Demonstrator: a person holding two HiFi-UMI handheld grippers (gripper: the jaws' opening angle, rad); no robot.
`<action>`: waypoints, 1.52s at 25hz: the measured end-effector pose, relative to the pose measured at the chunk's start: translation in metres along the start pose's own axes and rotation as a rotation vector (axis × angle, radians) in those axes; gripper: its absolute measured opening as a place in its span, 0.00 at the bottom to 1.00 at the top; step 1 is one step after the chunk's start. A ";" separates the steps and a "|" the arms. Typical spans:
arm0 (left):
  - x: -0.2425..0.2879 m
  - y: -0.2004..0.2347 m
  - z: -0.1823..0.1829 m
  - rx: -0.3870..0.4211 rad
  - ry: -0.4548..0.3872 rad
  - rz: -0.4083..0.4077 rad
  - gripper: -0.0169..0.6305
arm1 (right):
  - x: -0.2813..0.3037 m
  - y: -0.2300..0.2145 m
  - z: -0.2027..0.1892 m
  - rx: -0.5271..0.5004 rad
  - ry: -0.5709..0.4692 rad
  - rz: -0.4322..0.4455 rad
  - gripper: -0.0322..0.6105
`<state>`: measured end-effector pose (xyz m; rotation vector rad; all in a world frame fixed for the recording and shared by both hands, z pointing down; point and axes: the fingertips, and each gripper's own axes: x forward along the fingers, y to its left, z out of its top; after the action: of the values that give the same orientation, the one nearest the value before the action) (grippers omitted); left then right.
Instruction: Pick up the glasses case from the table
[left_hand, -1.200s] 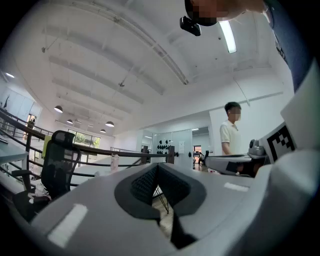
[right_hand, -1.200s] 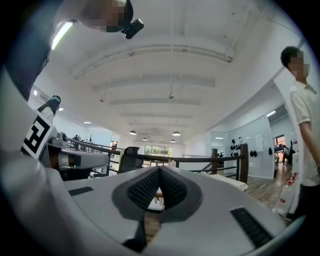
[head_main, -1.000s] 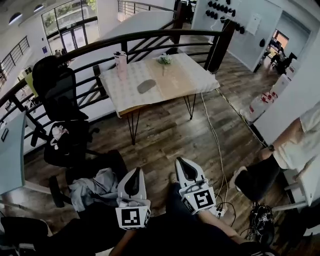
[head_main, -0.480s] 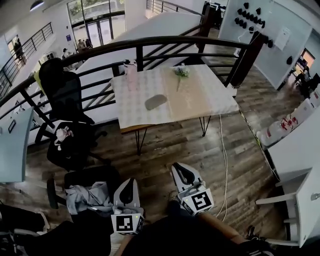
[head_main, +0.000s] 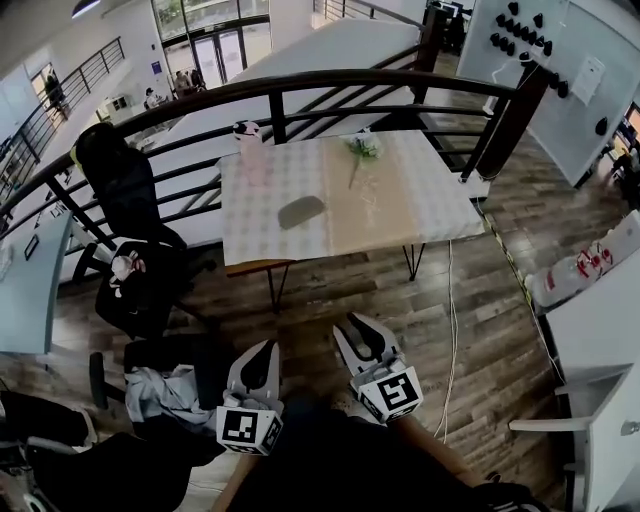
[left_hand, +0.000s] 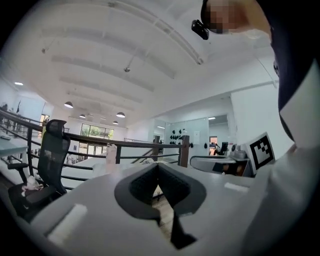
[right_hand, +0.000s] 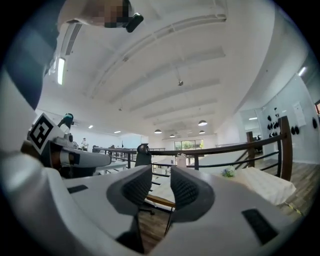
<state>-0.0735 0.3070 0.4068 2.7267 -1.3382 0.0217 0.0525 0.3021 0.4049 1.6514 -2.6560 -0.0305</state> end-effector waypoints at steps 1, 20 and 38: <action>0.003 0.001 -0.002 0.008 0.008 0.007 0.04 | 0.001 0.000 -0.002 -0.008 0.011 0.019 0.17; 0.196 0.115 0.036 0.034 -0.123 0.049 0.04 | 0.156 -0.138 -0.008 -0.088 0.061 -0.061 0.20; 0.345 0.233 0.044 0.015 -0.098 -0.001 0.04 | 0.337 -0.201 -0.031 -0.125 0.143 0.027 0.26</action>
<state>-0.0477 -0.1112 0.4041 2.7738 -1.3666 -0.1045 0.0846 -0.0892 0.4316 1.5198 -2.5159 -0.0733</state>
